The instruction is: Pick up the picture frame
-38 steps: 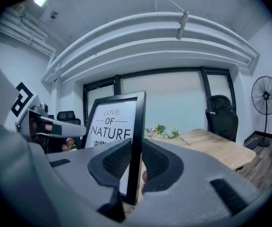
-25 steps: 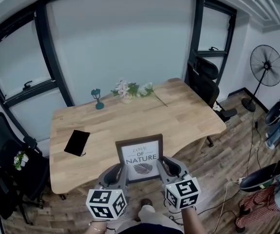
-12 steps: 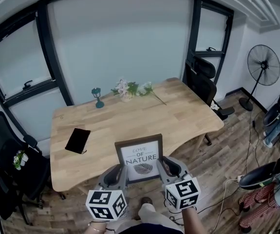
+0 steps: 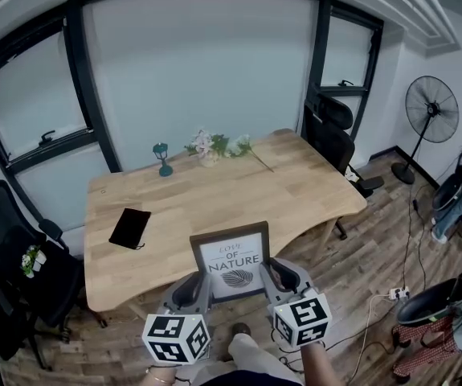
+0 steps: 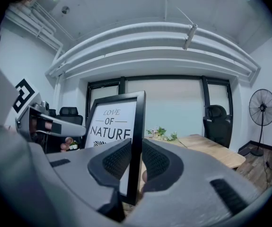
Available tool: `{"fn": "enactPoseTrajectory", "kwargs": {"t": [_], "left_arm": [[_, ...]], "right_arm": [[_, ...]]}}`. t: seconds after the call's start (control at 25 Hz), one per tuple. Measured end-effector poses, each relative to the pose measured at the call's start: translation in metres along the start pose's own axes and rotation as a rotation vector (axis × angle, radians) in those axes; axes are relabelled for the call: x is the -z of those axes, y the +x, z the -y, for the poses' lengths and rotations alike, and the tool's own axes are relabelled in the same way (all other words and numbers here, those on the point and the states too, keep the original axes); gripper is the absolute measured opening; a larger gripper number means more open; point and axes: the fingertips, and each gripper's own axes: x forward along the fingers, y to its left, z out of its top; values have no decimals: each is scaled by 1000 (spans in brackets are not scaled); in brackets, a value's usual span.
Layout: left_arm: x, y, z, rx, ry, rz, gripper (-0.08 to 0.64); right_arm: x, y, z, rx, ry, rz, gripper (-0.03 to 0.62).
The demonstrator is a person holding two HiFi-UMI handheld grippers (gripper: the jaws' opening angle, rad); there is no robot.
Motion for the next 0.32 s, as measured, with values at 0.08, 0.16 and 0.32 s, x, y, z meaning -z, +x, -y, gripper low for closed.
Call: {"fn": "enactPoseTrajectory", "kwargs": {"t": [0.08,0.16,0.32], "left_arm": [[0,-3,2,3,1,1,60],[1,-6,3,6,4,2,60],[5,-9,5,13,5,0,60]], "right_arm": [[0,-3,-1,2,-1,3,69],[0,-6,-2,5,-2,5,69],[1,-10,-3,7,-5,6,69]]}}
